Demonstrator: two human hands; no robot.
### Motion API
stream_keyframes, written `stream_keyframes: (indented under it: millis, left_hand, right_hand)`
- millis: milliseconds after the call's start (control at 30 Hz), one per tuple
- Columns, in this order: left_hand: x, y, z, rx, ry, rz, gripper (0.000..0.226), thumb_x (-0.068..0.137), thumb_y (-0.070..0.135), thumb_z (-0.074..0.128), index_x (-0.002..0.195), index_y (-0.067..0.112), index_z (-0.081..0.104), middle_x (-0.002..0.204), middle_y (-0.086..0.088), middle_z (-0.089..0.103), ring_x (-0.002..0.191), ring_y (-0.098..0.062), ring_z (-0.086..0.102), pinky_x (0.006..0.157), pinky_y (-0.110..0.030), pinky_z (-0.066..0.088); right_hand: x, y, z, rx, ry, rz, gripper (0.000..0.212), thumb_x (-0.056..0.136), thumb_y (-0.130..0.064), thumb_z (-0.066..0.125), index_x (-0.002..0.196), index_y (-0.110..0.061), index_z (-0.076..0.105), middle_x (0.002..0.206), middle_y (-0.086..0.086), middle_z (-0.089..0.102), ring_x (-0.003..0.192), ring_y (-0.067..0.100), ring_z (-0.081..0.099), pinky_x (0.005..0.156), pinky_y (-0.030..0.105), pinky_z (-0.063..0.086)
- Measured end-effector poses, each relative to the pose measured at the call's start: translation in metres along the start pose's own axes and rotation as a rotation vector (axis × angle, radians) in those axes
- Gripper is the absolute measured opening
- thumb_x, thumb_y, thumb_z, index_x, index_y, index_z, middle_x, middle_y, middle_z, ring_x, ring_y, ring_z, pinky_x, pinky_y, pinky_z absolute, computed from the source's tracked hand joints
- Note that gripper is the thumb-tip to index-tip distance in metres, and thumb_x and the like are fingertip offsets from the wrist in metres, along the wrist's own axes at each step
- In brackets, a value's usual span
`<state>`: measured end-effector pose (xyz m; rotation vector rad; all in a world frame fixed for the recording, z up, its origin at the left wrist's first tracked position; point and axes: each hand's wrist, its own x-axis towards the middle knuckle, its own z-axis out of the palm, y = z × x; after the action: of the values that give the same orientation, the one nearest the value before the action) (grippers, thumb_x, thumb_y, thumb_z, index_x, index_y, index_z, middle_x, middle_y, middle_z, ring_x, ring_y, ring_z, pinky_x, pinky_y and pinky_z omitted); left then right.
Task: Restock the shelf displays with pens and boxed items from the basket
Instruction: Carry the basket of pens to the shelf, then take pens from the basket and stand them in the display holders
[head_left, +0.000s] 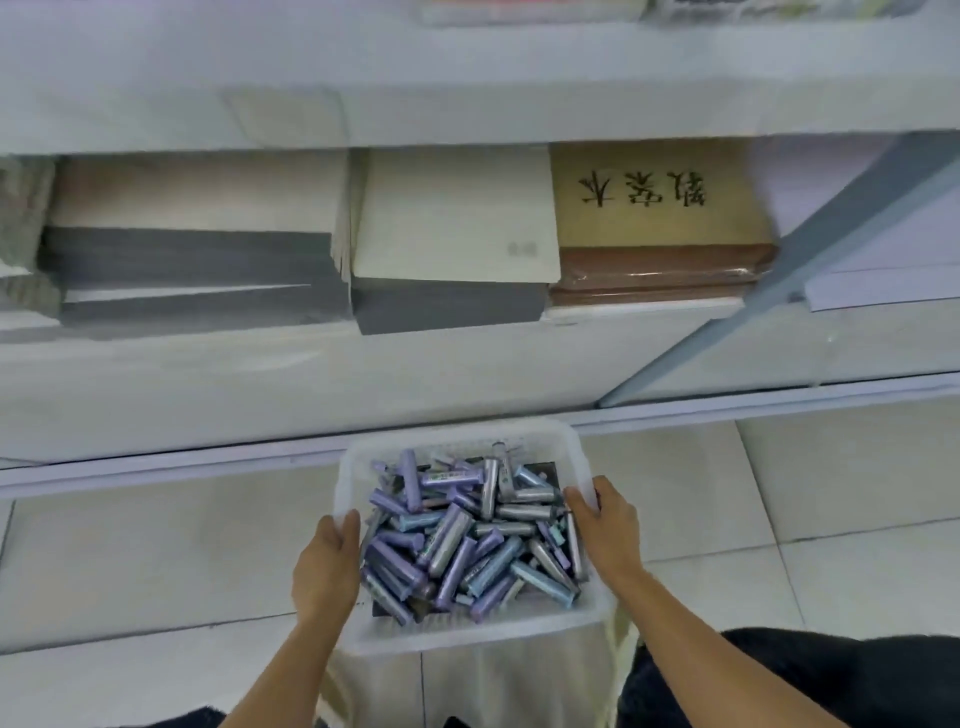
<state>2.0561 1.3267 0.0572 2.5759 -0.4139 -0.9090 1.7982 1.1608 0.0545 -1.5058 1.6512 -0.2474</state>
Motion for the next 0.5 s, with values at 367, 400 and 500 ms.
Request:
stream_keyframes:
  millis: [367, 400, 500]
  left_hand:
    - [0.061, -0.029, 0.074, -0.035, 0.051, 0.001, 0.038, 0.103, 0.040, 0.034, 0.090, 0.006, 0.045, 0.069, -0.004, 0.049, 0.065, -0.028, 0.047, 0.062, -0.036, 0.033]
    - [0.063, -0.030, 0.077, -0.048, 0.052, 0.002, 0.038, 0.103, 0.040, 0.034, 0.090, 0.006, 0.045, 0.070, -0.004, 0.049, 0.064, -0.026, 0.047, 0.061, -0.036, 0.032]
    - [0.066, -0.035, 0.080, -0.090, 0.055, 0.011, 0.037, 0.102, 0.040, 0.035, 0.088, 0.006, 0.044, 0.072, -0.007, 0.052, 0.064, -0.025, 0.048, 0.059, -0.036, 0.033]
  right_hand:
    - [0.068, 0.060, 0.066, -0.020, 0.022, -0.061, 0.035, 0.096, -0.033, 0.055, 0.073, -0.016, 0.035, 0.062, -0.003, 0.043, 0.053, 0.009, 0.038, 0.048, 0.022, 0.028]
    - [0.070, 0.062, 0.068, -0.019, 0.020, -0.074, 0.035, 0.096, -0.033, 0.055, 0.073, -0.016, 0.035, 0.062, -0.003, 0.042, 0.053, 0.010, 0.038, 0.048, 0.022, 0.028]
    - [0.075, 0.065, 0.070, -0.015, 0.022, -0.101, 0.036, 0.096, -0.032, 0.055, 0.071, -0.018, 0.034, 0.062, -0.003, 0.041, 0.055, 0.013, 0.038, 0.048, 0.022, 0.028]
